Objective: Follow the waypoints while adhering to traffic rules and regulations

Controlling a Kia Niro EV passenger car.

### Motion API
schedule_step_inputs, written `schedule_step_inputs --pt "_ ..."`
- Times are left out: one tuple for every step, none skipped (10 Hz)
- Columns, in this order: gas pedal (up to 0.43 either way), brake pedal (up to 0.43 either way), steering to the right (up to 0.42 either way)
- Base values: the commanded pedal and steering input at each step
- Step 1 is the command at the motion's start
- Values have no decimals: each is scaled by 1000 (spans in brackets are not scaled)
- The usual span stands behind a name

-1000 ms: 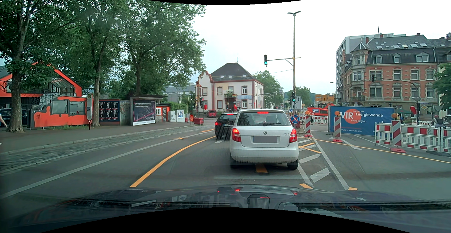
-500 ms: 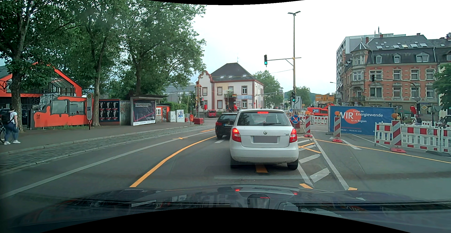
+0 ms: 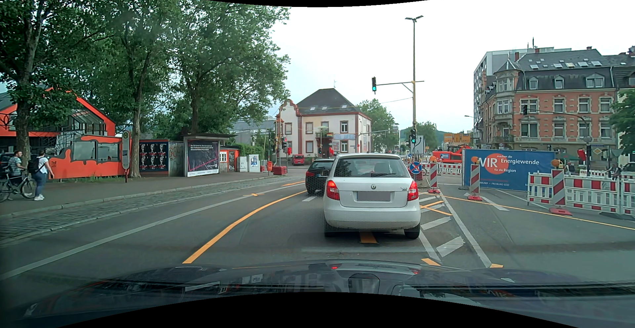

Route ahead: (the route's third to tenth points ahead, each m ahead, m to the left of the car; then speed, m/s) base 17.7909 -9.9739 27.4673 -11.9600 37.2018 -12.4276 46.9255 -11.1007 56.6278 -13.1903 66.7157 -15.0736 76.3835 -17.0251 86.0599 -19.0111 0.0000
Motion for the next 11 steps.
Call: schedule_step_inputs --pt "0 250 -10" --pt "0 250 -10" --pt "0 250 -10" --pt "0 250 -10" --pt "0 250 -10" --pt "0 250 -10" --pt "0 250 -10" --pt "0 250 -10" --pt "0 250 -10" --pt "0 250 -10" --pt "0 250 -10"
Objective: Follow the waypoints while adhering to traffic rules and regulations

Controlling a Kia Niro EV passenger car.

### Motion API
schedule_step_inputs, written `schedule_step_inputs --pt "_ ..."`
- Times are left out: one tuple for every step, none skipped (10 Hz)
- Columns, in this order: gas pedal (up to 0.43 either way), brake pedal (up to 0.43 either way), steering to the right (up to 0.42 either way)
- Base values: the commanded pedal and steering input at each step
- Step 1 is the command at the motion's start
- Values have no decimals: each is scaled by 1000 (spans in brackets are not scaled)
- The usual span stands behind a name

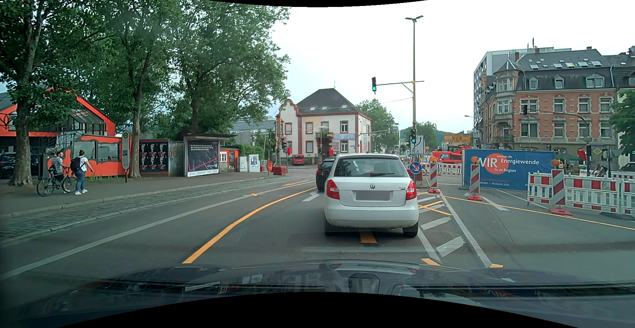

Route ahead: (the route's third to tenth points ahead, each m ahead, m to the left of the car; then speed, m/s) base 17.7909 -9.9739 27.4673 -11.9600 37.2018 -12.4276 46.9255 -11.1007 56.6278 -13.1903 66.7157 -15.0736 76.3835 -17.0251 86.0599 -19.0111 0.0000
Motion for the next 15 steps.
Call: schedule_step_inputs --pt "0 250 -10" --pt "0 244 -10" --pt "0 67 -10" --pt "0 6 -11" --pt "0 0 -11" --pt "0 0 -12" --pt "0 0 -12" --pt "0 0 -12" --pt "0 0 -13" --pt "0 0 -14" --pt "0 0 -14" --pt "118 0 -15" --pt "177 0 -16" --pt "177 0 -16" --pt "169 0 -15"
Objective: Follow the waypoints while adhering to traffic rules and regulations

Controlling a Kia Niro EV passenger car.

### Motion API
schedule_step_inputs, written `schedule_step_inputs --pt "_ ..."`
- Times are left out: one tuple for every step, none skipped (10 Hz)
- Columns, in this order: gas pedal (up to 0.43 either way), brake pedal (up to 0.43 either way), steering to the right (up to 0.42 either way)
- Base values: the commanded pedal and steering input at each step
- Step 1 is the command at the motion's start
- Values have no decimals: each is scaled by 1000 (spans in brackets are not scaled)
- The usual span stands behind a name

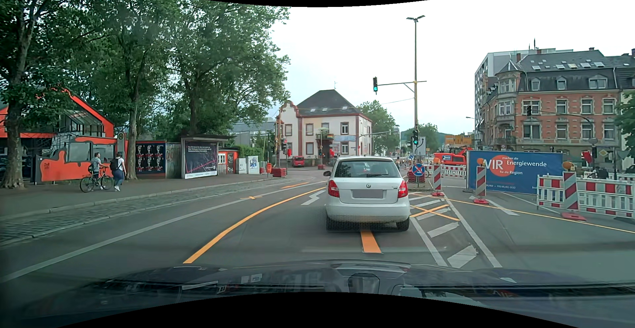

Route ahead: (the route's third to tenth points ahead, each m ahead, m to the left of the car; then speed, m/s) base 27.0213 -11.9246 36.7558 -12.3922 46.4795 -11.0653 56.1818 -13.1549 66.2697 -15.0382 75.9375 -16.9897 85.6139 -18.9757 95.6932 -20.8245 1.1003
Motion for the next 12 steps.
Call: schedule_step_inputs --pt "118 0 -16" --pt "98 0 -15" --pt "98 0 -15" --pt "98 0 -14" --pt "98 0 -14" --pt "98 0 -13" --pt "98 0 -12" --pt "98 0 -10" --pt "98 0 -10" --pt "98 0 -9" --pt "98 0 -8" --pt "98 0 -7"
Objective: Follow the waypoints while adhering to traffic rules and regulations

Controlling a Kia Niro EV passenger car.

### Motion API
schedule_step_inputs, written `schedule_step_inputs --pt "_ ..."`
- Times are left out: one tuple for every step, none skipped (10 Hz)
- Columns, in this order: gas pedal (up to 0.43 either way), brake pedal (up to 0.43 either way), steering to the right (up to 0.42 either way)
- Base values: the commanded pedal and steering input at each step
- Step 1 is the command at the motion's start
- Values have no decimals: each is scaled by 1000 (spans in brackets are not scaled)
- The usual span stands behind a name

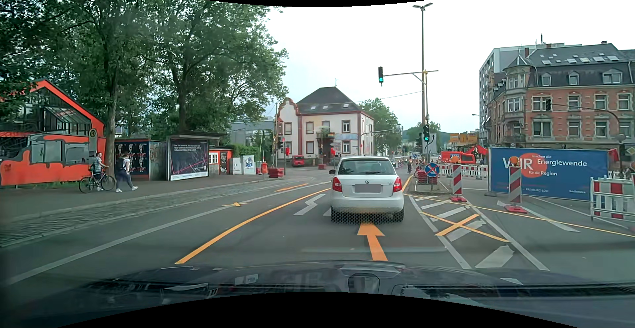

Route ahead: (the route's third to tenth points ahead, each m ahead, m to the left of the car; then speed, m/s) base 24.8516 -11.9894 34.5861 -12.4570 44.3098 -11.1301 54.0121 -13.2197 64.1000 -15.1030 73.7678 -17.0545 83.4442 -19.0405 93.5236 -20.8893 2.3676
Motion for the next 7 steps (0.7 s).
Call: schedule_step_inputs --pt "98 0 -5" --pt "98 0 -1" --pt "98 0 3" --pt "98 0 6" --pt "98 0 9" --pt "98 0 10" --pt "98 0 10"
